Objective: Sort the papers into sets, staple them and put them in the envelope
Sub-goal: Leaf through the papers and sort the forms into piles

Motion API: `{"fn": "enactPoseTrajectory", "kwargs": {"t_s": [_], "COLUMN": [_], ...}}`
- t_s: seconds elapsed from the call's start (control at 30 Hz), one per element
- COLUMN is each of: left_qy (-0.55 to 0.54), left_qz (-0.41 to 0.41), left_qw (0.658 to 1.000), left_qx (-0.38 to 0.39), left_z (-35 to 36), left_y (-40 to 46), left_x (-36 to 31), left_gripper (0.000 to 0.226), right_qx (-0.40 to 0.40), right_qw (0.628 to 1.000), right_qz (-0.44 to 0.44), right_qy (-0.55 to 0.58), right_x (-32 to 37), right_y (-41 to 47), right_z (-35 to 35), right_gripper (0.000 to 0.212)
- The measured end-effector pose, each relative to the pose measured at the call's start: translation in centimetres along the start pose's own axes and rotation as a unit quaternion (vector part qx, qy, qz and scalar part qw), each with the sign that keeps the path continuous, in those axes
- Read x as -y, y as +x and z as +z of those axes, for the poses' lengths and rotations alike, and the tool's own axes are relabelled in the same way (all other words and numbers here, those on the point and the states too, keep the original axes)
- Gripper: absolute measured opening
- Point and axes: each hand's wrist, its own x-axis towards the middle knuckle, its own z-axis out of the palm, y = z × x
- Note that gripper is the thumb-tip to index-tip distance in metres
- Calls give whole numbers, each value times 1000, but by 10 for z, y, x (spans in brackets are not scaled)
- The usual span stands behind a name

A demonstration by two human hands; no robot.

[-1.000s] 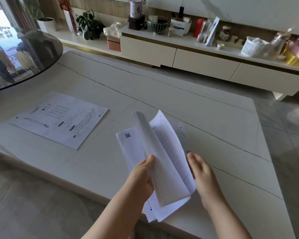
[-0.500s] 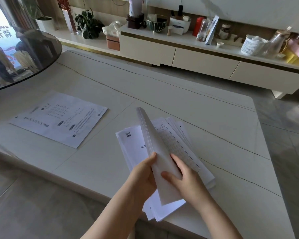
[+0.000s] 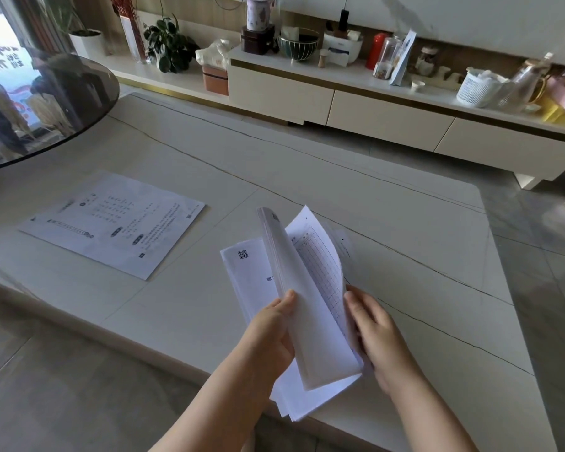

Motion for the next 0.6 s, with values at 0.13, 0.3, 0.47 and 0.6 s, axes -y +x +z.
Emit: {"fn": "enactPoseTrajectory", "kwargs": {"t_s": [0.13,0.3,0.47,0.6], "left_qy": [3,17,19,34], "left_qz": [-10,4,10,12], "left_qw": [1000,999,999,999], "left_qx": [-26,-34,-31,-27], "left_z": [1,1,1,0], "left_y": [0,0,-2,-2], "left_x": [2,2,-2,-1], "left_gripper": [26,20,20,23], "right_qx": [48,-57,-70,-60], "right_qw": [998,996,995,995], "right_qz": [19,-38,-59,-31], "right_qy": [21,-63,-37,-72], "right_x": [4,2,6,-2], "right_y": [0,0,0,5], "right_z": [-13,-19,-17,-15], "right_gripper": [69,39,51,41]}}
